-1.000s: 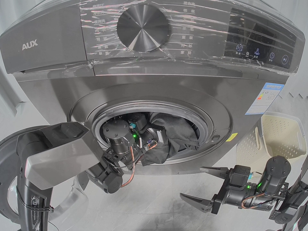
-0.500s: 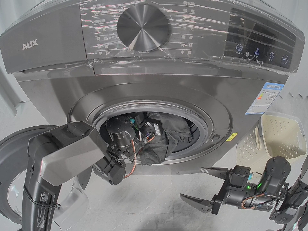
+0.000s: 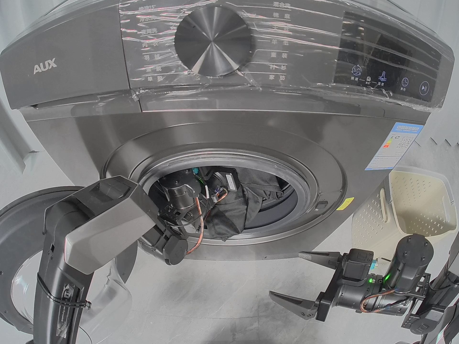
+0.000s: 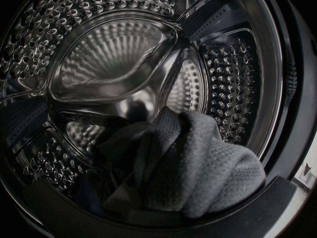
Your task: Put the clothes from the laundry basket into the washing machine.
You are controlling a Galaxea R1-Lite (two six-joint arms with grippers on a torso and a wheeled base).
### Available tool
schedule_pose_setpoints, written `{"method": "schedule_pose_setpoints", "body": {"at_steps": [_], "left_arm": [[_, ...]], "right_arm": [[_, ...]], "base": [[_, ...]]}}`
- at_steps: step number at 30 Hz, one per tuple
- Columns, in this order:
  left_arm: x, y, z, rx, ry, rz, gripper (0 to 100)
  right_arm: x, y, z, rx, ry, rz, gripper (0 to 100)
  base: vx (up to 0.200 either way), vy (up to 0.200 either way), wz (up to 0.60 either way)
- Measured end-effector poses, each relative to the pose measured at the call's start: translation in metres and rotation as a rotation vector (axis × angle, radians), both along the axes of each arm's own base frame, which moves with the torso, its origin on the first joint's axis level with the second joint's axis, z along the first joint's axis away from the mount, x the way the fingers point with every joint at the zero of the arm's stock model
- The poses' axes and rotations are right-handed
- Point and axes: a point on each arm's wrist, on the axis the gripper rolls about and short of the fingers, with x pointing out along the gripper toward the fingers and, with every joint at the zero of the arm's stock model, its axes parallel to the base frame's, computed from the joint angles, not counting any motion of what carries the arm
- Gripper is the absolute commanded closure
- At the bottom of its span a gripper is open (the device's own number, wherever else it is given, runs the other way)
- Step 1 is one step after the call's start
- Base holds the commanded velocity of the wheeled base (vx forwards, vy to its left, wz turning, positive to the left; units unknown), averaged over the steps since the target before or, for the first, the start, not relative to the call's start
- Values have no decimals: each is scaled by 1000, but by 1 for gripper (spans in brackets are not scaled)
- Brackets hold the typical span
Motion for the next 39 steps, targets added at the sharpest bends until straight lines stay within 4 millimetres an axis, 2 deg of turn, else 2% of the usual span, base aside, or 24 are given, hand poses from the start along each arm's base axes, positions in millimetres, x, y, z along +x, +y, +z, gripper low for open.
{"method": "schedule_pose_setpoints", "body": {"at_steps": [9, 17, 18, 23, 28, 33, 39], "left_arm": [[7, -4, 3, -19, -15, 22, 100], [25, -10, 10, -48, -49, 49, 100], [27, -11, 11, -53, -53, 58, 0], [35, -10, 13, -62, -57, 93, 0], [30, -6, 2, -27, 3, 93, 0], [12, -3, -9, 53, 133, 62, 0], [-16, 2, -11, 144, 270, -25, 0]], "right_arm": [[0, 0, -2, -8, 7, 0, 0], [0, 0, -4, -12, 12, 1, 0], [0, 0, -4, -13, 12, 1, 0], [1, 0, -4, -15, 15, 1, 0], [1, 0, -5, -15, 15, 0, 0], [1, 0, -5, -15, 16, -1, 0], [1, 0, -5, -15, 16, -2, 0]], "base": [[0, 0, 0], [0, 0, 0], [0, 0, 0], [0, 0, 0], [0, 0, 0], [0, 0, 0], [0, 0, 0]]}}
